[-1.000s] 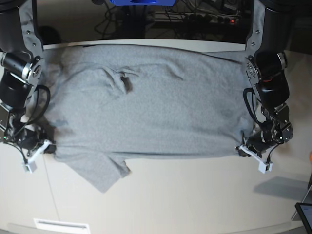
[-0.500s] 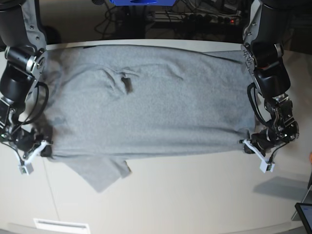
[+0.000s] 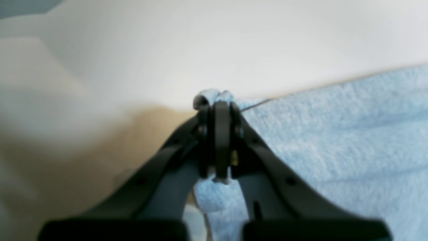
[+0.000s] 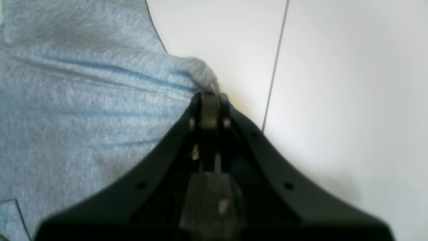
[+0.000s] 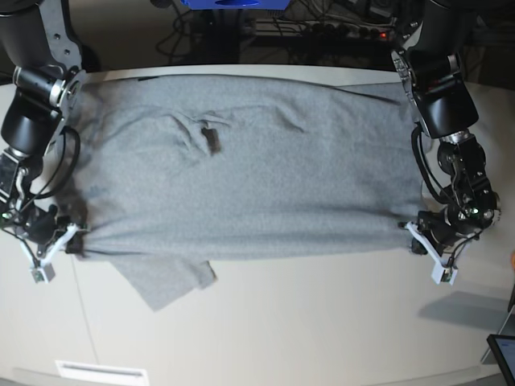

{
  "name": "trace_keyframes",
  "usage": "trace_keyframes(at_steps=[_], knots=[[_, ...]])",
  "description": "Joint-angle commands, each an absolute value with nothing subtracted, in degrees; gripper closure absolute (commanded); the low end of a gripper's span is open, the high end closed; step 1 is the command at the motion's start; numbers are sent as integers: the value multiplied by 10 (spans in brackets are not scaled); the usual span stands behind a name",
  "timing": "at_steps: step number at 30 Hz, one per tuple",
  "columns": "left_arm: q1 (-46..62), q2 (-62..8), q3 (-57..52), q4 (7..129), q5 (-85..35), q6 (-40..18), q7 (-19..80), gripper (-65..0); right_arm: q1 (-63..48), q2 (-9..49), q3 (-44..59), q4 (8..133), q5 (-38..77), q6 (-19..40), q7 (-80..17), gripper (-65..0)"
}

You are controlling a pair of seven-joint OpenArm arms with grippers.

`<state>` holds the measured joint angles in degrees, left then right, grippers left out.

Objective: Fold the T-shirt properly
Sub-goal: 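Lift the hem with both grippers and fold it onto the collar edge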

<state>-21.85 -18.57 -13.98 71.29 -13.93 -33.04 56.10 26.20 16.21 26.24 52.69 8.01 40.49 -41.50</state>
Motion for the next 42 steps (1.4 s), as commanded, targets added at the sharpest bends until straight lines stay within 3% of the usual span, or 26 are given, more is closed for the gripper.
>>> trace_keyframes(at_steps=[1,13,25,42], knots=[[-226,-194,-142,735,-142,-327,558,0,273,175,263,547,84,400,-406,-3],[-153,-196,-143,859,-189,-327,618,0,235,175,266,652,84,400,-485,-3],[-68,-196,-143,944,-190,-327,642,0,207,174,269,666,85,400,-533,-1],[-20,-196,-142,950,-190,-327,643,0,163,151,269,768,84,400,-574,-1]])
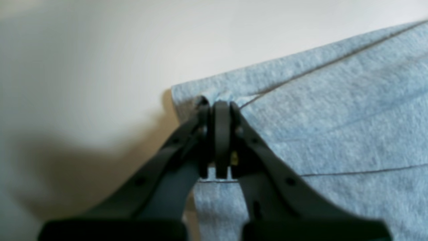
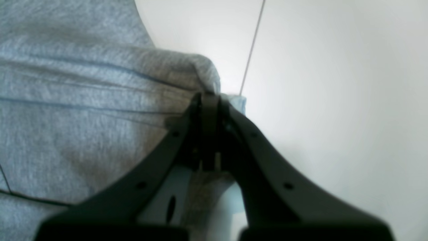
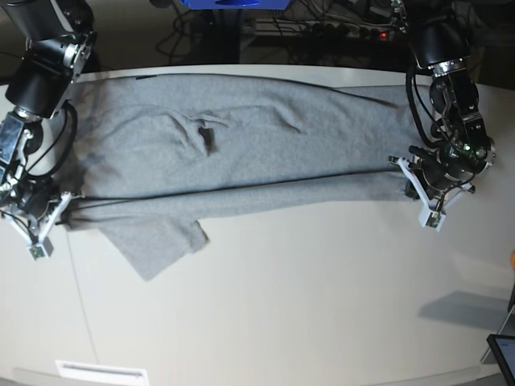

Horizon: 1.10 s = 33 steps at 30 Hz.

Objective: Fold the T-shirt properly
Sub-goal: 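Lift the hem with both grippers and fold it onto the collar edge, then open the left gripper and raise it off the folded shirt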

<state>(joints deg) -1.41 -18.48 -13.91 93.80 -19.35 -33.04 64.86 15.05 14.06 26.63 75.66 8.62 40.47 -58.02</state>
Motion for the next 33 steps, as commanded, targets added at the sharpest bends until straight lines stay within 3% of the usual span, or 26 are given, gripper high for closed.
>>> trace_keyframes(at_steps=[1,33], knots=[[-18,-196,-142,950,-190,-327,643,0,160,151,269,770,84,400,-574,-1],[23,-232,-86,971,-186,-327,679,0,115,138,269,764,84,400,-574,-1]])
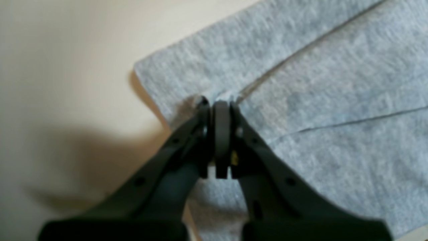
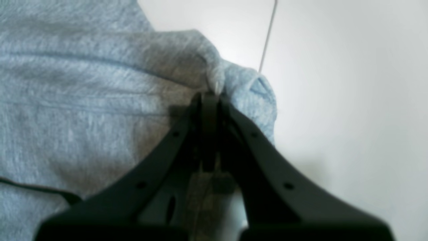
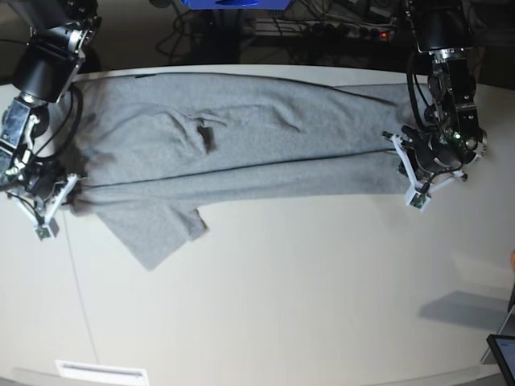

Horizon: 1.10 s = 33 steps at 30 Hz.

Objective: Fold the T-shirt properly
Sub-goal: 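Open the left gripper and raise it off the folded shirt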

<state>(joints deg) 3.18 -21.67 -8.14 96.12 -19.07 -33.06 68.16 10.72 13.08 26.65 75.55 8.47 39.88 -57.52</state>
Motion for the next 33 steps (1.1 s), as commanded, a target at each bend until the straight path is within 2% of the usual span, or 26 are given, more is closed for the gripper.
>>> trace_keyframes(at_steps=[1,7,12,16,19,22,24,33], knots=[[24,-234,-86,971,-186,-327,679,0,115,138,269,765,84,400,-574,-3],[24,-247,-84,973,-186,-327,679,0,115,138,269,768,84,400,-574,-10],[23,-271,-39,975,-186,-327,679,0,115,138,269,767,83,400,-578,-13],[23,-282,-22,975,-187,-327,680,-8,115,138,269,770,83,400,-590,-87],[28,-284,-22,975,-187,-327,682,-101,116,138,275,770,83,400,-591,-136],[47,-301,-22,1004,-190,-327,694,-205,116,138,302,770,83,400,-591,-144],[66,-306,-27,1039,-190,-327,695,-242,116,138,307,770,83,400,-591,-144],[109,-332,-29,1100,-190,-327,707,-291,118,141,333,775,83,400,-607,-145]])
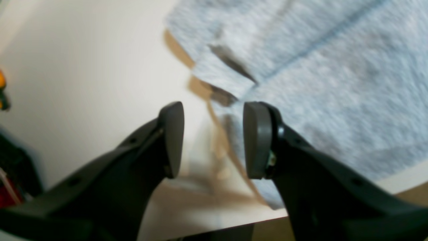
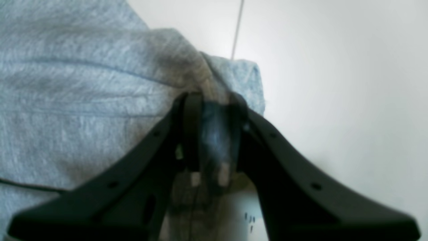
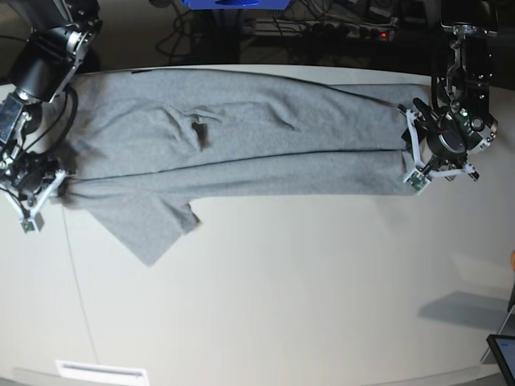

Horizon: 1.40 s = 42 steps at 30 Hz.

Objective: Fold the T-shirt properly
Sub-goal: 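Open the left gripper and raise it off the folded shirt, then move the right gripper to the protruding sleeve and grasp it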

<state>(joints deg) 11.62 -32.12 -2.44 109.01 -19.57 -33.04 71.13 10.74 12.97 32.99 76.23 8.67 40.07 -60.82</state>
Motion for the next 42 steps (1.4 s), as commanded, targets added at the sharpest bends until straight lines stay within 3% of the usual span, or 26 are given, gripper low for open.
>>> trace_keyframes(at_steps=[1,4,12,24,29,34,38,42], knots=[[109,-332,-29,1099,-190,-327,707,-291,118,140,335,779,83,400,-608,-145],[106,-329,-29,1098,-190,-327,707,-291,117,141,337,792,83,400,-614,-173],[102,-329,-29,1098,-189,-327,707,-289,116,143,357,868,82,400,-630,-360],[102,-320,-111,1098,-190,-327,706,-289,116,138,400,970,84,400,-676,-369],[102,-295,-180,1098,-190,-327,702,-289,129,122,276,979,85,400,-670,-371],[107,-280,-225,1099,-190,-327,702,-289,159,104,164,938,85,400,-617,-382],[109,-280,-240,1098,-190,-327,701,-289,233,104,149,797,85,400,-608,-461],[109,-280,-248,1098,-190,-327,701,-289,289,105,147,680,85,400,-564,-467]])
